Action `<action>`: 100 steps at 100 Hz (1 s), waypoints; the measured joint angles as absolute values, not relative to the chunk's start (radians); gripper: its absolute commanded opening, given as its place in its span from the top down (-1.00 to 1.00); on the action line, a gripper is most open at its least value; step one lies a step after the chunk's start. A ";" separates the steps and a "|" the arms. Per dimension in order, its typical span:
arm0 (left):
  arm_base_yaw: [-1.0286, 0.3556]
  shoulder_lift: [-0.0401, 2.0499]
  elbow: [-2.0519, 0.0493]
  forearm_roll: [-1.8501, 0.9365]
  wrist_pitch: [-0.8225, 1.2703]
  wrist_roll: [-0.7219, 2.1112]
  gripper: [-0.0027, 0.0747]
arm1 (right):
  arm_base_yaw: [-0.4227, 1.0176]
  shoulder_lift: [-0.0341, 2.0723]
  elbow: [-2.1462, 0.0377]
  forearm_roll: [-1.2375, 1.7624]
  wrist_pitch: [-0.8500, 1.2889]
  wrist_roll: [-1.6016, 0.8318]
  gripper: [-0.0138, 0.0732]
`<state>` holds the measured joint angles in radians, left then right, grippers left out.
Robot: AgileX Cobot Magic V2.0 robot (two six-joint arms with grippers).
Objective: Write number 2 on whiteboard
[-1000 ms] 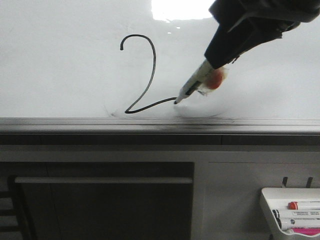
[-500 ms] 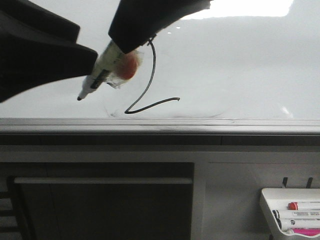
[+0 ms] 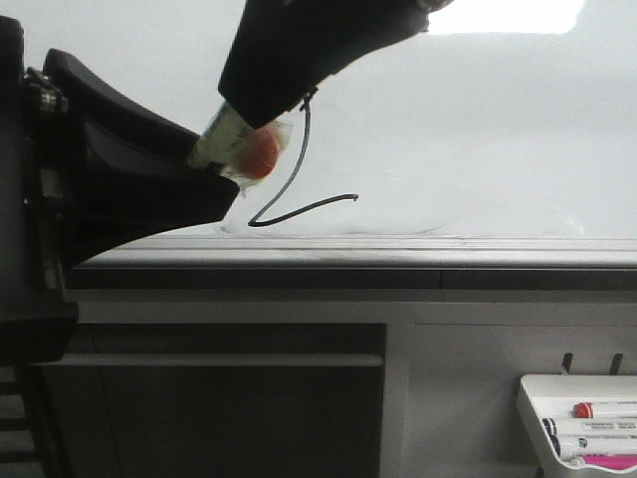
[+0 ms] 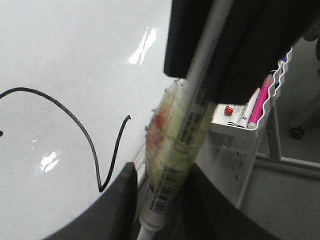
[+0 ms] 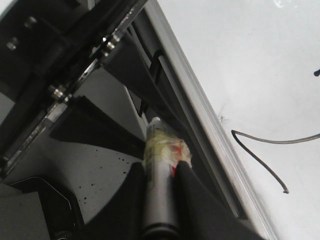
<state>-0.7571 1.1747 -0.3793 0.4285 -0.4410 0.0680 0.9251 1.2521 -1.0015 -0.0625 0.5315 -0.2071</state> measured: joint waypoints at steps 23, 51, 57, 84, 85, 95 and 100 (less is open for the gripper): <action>-0.757 1.175 -0.382 0.466 -0.412 0.099 0.98 | 0.925 1.257 -1.003 -0.056 0.532 -0.209 0.71; -0.737 1.175 -0.382 0.000 -0.419 0.076 0.98 | 0.866 1.257 -1.061 -0.116 0.466 -0.209 -0.85; -0.718 1.175 -0.382 -0.133 -0.426 0.072 0.98 | 0.825 1.257 -1.094 -0.121 0.474 -0.209 -0.81; -0.625 1.207 -0.447 -0.418 -0.326 0.064 0.98 | 0.745 1.241 -1.166 -0.132 0.511 -0.209 -0.67; -0.625 1.210 -0.455 -0.421 -0.321 0.064 0.98 | 0.745 1.241 -1.166 -0.132 0.511 -0.209 -0.67; -0.602 1.251 -0.513 -0.439 -0.257 0.062 0.98 | 0.744 1.241 -1.166 -0.132 0.519 -0.209 -0.67; -0.588 1.272 -0.546 -0.447 -0.210 0.062 0.98 | 0.744 1.241 -1.166 -0.132 0.523 -0.209 -0.67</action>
